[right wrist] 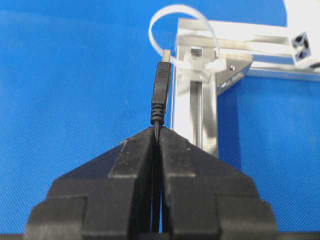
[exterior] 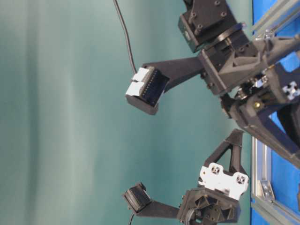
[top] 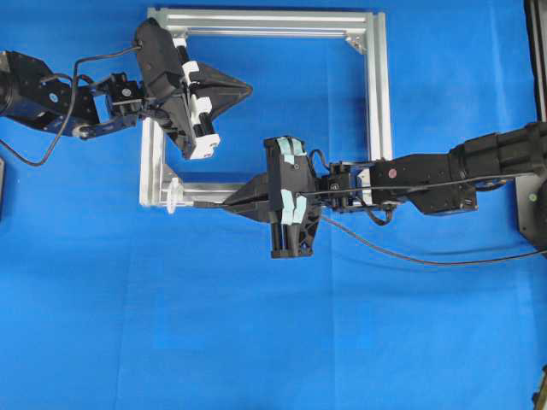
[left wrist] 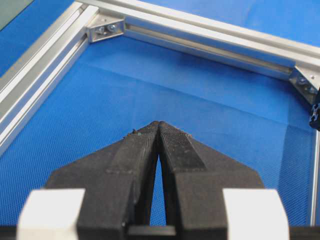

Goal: Insert the wire through the string loop located on the left side.

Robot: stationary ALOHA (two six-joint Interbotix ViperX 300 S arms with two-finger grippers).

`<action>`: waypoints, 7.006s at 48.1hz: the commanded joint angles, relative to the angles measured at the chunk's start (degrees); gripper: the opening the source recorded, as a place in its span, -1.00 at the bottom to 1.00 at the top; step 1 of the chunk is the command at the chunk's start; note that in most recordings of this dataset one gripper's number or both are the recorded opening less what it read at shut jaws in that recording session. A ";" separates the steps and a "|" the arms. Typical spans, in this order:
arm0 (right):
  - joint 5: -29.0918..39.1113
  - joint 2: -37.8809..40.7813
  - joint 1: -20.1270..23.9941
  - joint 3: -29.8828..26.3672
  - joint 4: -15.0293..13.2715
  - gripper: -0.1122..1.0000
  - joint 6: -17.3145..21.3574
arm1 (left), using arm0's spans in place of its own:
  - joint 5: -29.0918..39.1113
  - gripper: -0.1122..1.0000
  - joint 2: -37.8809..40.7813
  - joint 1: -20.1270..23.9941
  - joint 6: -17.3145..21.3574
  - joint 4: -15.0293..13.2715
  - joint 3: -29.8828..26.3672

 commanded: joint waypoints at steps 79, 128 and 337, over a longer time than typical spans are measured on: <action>-0.44 -0.70 -0.35 -1.05 0.00 -0.81 0.00 | -0.26 -0.80 -2.02 -0.26 -0.09 0.18 -0.35; -0.44 -0.70 -0.35 -1.14 0.09 -0.81 -0.09 | -0.26 -0.80 -2.02 -0.26 -0.09 0.18 -0.35; 0.62 8.88 -1.67 -14.77 0.00 -0.81 -0.09 | 9.40 0.82 -19.16 -18.90 -0.70 0.70 21.09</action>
